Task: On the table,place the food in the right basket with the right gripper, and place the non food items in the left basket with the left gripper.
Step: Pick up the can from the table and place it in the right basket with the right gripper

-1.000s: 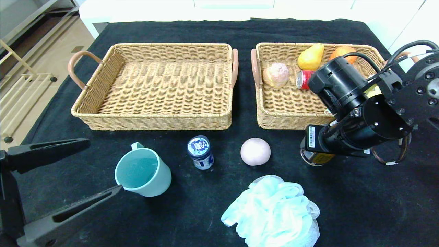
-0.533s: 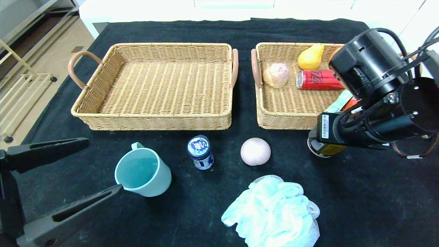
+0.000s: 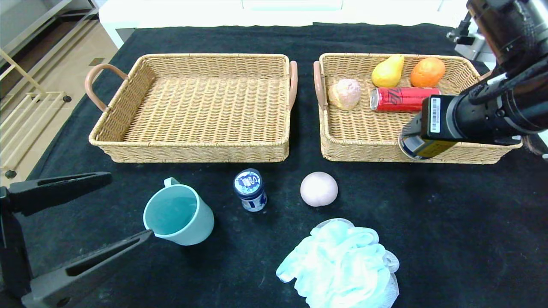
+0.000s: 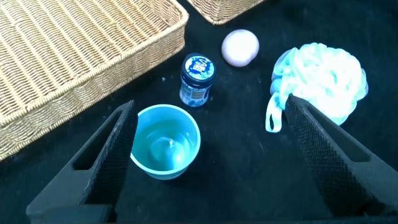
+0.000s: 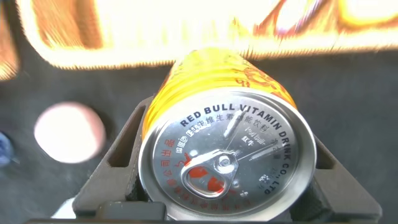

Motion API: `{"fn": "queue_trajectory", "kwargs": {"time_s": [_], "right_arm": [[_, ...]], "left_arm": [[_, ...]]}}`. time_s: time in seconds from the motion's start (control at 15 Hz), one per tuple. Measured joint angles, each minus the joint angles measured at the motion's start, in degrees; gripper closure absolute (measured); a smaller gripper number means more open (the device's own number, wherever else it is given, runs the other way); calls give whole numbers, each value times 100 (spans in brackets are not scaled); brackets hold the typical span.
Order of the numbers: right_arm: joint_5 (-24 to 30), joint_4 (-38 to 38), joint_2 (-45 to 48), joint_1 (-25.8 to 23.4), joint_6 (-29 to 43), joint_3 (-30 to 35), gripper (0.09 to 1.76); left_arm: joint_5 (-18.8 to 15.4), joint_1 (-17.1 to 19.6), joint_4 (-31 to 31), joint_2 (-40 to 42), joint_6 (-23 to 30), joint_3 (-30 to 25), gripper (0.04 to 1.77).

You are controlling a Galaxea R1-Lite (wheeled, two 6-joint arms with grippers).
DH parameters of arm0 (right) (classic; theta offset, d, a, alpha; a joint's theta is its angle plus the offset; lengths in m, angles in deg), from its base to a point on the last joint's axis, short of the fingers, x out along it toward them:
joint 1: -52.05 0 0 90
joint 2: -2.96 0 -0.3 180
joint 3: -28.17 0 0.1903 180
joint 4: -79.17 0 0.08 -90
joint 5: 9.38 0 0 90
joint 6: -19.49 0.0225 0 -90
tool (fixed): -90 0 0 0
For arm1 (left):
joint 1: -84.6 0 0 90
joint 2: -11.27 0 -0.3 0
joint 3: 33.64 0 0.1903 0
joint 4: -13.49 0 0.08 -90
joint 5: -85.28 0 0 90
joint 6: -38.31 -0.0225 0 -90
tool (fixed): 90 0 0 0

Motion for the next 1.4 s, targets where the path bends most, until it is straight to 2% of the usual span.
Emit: {"fn": "queue_trajectory", "kwargs": {"time_s": [0.13, 0.53, 1.07, 1.4], "right_arm": [[-15, 279, -121, -183, -336, -215, 66], [-24, 1025, -293, -317, -669, -278, 66], [-30, 1569, -678, -1058, -670, -247, 66], [-6, 1833, -844, -1261, -636, -229, 66]], "left_arm": [[2, 0, 0, -5, 0, -5, 9], [5, 0, 5, 0, -5, -10, 9], [7, 0, 7, -16, -5, -10, 9], [9, 0, 7, -38, -7, -16, 9]]}}
